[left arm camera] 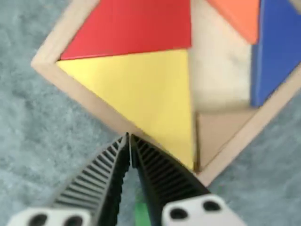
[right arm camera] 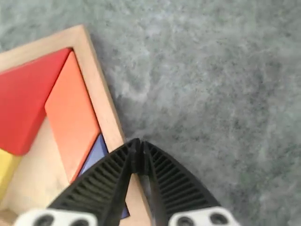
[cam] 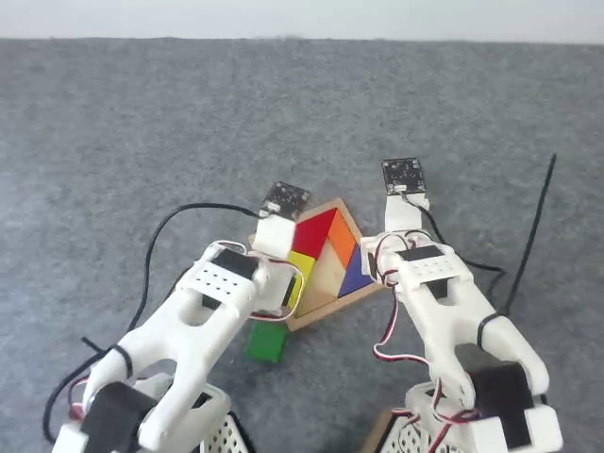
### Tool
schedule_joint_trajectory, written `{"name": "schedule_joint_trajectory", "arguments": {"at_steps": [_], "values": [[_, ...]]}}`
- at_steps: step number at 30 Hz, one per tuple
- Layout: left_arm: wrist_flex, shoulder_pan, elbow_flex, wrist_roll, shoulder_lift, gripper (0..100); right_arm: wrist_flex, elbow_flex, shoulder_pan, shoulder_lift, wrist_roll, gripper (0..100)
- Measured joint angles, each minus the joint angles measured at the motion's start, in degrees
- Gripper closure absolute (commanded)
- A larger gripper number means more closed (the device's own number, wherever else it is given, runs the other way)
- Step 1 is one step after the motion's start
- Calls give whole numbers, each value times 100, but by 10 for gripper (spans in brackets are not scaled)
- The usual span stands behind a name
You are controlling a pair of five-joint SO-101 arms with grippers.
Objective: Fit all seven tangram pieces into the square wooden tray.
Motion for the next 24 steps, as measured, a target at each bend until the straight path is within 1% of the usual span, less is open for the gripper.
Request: {"name": "schedule_joint_trajectory", "arguments": {"at_steps": [3,8,11,13,15,17,19,22,24], "values": [[0,97,-123,149,-79,988,193,-9,-149,-9,0,991],[26,185,-158,334,-668,988,290,-9,-281,-70,0,991],[352,-79,-158,352,-1284,988,334,-9,-264,-149,18,991],[510,-475,-158,255,-1837,988,369,9,-176,-308,246,990],[519,-1002,-26,62,-2497,988,554,35,53,-607,651,990],[466,-1644,273,-132,-3209,988,914,44,202,-1029,1134,989],[387,-2374,571,-404,-3851,988,1415,44,193,-1521,1741,989],[229,-3411,897,-712,-4440,988,2154,70,-308,-2154,2673,978],[53,-4009,1108,-914,-4501,988,2488,255,-949,-2453,3138,921]]}}
